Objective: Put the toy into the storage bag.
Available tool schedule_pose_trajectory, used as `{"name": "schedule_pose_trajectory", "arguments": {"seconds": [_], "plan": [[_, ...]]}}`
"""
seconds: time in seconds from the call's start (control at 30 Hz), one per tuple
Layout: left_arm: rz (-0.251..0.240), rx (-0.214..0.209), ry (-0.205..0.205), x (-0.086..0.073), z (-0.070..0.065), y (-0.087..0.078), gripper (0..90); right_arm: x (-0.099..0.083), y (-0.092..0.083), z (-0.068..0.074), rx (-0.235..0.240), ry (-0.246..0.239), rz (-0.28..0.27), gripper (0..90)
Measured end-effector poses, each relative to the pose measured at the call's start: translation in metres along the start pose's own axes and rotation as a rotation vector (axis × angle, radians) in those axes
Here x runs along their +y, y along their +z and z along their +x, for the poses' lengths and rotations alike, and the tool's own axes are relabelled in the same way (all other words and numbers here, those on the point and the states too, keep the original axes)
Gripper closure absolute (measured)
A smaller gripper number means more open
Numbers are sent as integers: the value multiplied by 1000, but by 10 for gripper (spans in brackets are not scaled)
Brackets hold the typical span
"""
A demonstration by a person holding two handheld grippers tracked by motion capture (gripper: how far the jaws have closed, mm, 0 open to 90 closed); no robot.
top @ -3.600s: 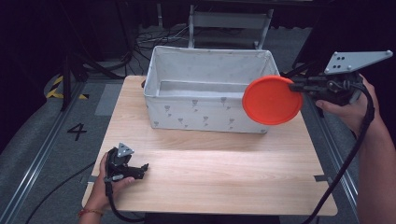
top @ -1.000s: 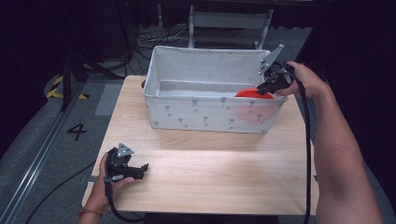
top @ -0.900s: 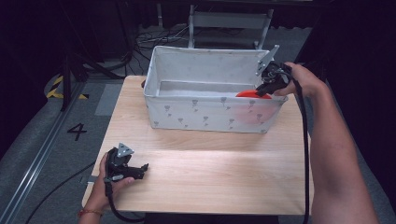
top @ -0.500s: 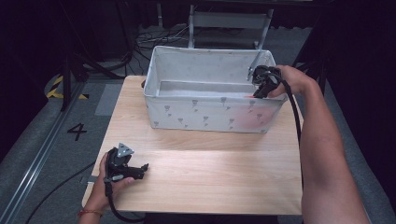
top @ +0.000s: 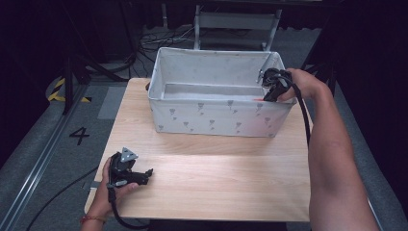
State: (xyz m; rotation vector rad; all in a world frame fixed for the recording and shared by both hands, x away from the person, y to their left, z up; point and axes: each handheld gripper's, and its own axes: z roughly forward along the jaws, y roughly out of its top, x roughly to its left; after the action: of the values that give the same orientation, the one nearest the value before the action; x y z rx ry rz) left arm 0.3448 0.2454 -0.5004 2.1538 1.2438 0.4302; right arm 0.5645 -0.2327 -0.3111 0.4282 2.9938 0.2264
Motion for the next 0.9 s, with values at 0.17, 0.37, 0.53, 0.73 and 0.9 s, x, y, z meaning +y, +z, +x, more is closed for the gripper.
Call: {"name": "schedule_pose_trajectory", "arguments": {"seconds": [0.17, 0.37, 0.53, 0.73, 0.9], "plan": [[0, 0, -1, 0, 0, 0, 8, -10, -8, 1, -33, 35, -62, 714], [-1, 0, 0, 0, 0, 0, 8, -19, -17, 6, -60, 63, -161, 671], [0, 0, 0, 0, 0, 0, 8, -29, -21, 8, -87, 100, -230, 597], [0, 0, 0, 0, 0, 0, 8, -37, -29, 14, -137, 148, -339, 463], [-1, 0, -3, 0, 0, 0, 9, -45, -35, 22, -198, 226, -453, 339]]}}
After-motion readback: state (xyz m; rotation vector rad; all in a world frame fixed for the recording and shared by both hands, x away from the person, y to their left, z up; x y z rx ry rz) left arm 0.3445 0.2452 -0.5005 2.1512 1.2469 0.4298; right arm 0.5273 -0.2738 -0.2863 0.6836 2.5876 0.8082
